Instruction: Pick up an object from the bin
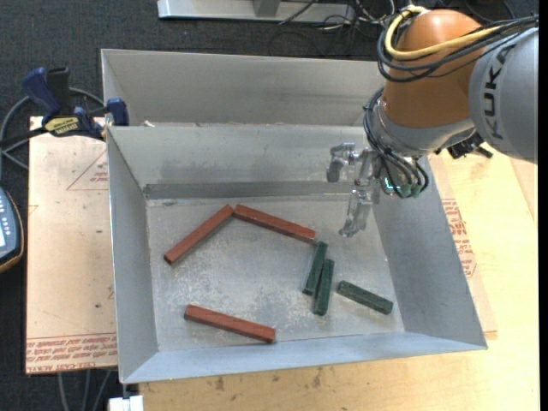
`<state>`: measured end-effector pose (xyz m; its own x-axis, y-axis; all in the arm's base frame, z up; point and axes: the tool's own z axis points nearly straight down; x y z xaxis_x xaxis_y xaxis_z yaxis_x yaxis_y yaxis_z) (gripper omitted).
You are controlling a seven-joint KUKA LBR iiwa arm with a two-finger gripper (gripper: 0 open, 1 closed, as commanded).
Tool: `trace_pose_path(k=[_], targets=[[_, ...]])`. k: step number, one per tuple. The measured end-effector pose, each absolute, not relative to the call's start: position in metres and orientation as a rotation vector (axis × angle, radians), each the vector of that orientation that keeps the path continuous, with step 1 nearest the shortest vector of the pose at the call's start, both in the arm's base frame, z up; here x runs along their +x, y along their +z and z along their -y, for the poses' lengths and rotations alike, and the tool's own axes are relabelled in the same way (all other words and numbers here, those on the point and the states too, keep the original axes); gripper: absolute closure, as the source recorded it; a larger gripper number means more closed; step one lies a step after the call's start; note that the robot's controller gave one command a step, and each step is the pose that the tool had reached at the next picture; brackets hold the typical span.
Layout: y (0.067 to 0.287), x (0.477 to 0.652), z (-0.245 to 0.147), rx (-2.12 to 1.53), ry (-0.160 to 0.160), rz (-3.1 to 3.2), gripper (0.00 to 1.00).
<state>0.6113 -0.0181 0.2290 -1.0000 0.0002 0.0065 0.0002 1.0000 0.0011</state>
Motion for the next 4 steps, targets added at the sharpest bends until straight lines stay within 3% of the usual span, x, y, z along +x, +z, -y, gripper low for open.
trace_pose_path(k=[1,2,3,4], targets=[[0.089,0.55,-0.003,0.276,-0.004,3.121,0.0],[0.07,0.498,0.065,0.544,0.0,3.094,0.0],[0.072,0.501,0.063,0.551,-0.001,3.1,1.0],[0.072,0.504,0.062,0.553,0.001,3.113,0.0]])
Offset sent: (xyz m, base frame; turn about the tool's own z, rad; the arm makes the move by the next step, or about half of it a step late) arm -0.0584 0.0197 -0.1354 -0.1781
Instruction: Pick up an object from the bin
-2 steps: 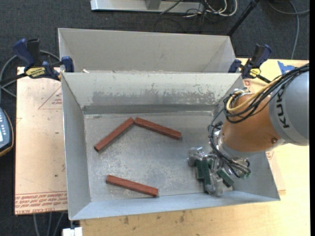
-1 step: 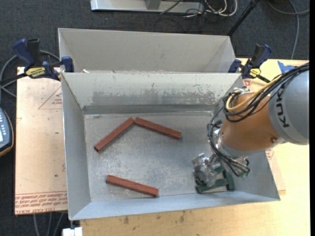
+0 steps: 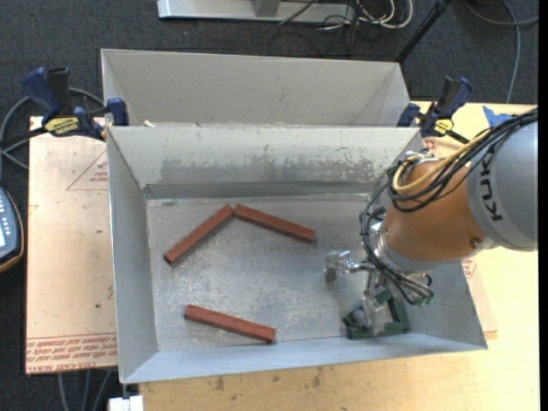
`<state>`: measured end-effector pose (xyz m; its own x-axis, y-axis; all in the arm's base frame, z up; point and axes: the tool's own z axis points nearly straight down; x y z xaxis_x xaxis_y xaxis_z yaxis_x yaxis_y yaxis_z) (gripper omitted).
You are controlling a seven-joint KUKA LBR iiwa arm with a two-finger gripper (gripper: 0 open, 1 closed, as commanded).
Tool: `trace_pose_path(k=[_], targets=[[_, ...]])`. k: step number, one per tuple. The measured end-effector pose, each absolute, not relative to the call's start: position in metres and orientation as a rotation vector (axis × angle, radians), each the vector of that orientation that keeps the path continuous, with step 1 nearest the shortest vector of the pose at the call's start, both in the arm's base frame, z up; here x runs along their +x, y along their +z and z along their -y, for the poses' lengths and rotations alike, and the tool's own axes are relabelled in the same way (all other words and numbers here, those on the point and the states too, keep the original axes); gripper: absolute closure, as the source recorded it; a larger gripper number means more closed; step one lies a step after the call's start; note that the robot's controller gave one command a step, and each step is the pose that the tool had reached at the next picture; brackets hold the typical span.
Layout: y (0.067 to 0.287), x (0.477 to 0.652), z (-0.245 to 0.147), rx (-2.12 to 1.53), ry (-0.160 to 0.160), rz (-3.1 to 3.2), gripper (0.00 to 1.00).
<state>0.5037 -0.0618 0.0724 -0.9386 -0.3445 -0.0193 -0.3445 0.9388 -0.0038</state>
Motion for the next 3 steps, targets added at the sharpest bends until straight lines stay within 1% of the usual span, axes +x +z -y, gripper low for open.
trace_pose_path(k=[1,2,3], targets=[[0.072,0.522,0.095,-1.425,0.003,-2.797,0.0],[0.072,0.522,0.096,-1.425,0.002,-2.797,1.0],[0.212,0.541,0.124,-1.44,-0.01,-2.781,1.0]])
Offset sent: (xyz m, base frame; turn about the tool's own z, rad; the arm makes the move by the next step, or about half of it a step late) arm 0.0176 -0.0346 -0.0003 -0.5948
